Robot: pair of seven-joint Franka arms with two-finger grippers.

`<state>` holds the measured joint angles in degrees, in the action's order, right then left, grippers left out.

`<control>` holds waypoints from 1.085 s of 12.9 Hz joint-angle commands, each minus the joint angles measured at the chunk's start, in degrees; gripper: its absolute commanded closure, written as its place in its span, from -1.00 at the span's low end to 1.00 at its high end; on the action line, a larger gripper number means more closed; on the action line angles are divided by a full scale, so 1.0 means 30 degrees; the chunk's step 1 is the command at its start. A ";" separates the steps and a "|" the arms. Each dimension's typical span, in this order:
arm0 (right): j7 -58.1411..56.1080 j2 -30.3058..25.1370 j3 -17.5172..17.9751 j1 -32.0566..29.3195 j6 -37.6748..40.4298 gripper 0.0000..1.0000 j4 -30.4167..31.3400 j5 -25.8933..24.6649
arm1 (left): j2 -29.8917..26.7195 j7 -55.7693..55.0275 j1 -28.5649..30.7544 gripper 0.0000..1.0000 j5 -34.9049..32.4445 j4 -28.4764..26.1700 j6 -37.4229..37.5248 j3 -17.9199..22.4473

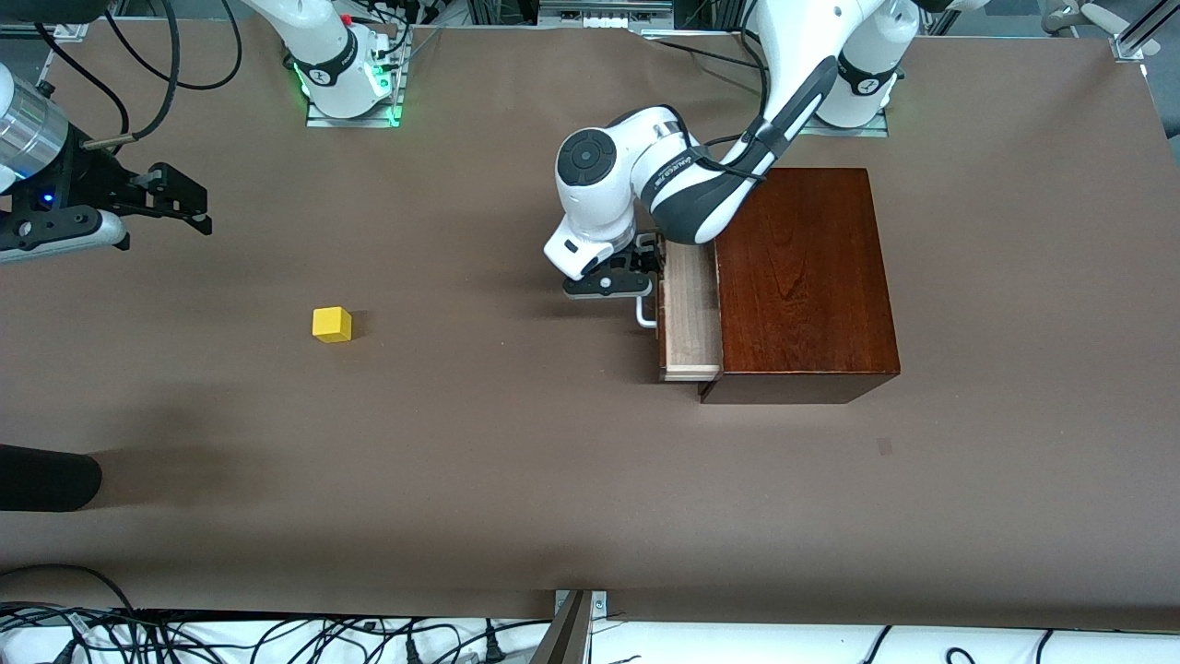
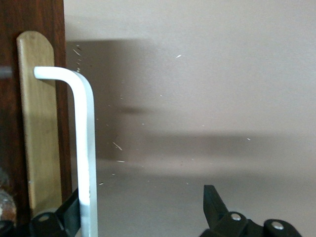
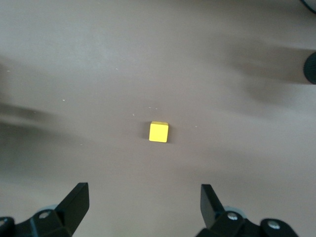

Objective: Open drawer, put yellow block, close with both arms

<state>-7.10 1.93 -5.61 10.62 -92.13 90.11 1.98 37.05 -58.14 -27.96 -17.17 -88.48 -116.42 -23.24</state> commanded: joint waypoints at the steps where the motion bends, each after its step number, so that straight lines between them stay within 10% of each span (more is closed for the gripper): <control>1: -0.0240 0.0436 0.0084 -0.0198 0.0152 -1.00 -0.0387 0.0454 | 0.0630 -0.0191 -0.0289 -1.00 0.0597 0.0959 -0.0304 -0.0076; 7: -0.0737 0.1435 0.0054 -0.0170 0.1030 -1.00 -0.0300 0.0132 | -0.0509 0.0043 -0.0172 -1.00 0.0744 0.1574 0.1270 -0.0047; 14: -0.0650 0.1788 0.0171 0.0035 -0.1271 -1.00 0.1770 0.0103 | -0.2237 0.1789 0.1637 -1.00 0.0538 0.6378 1.0529 0.0100</control>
<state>-8.13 7.41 -5.33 10.68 -91.75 91.45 2.11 31.90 -57.23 -26.38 -15.86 -72.12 -89.30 -23.02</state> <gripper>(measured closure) 0.000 0.000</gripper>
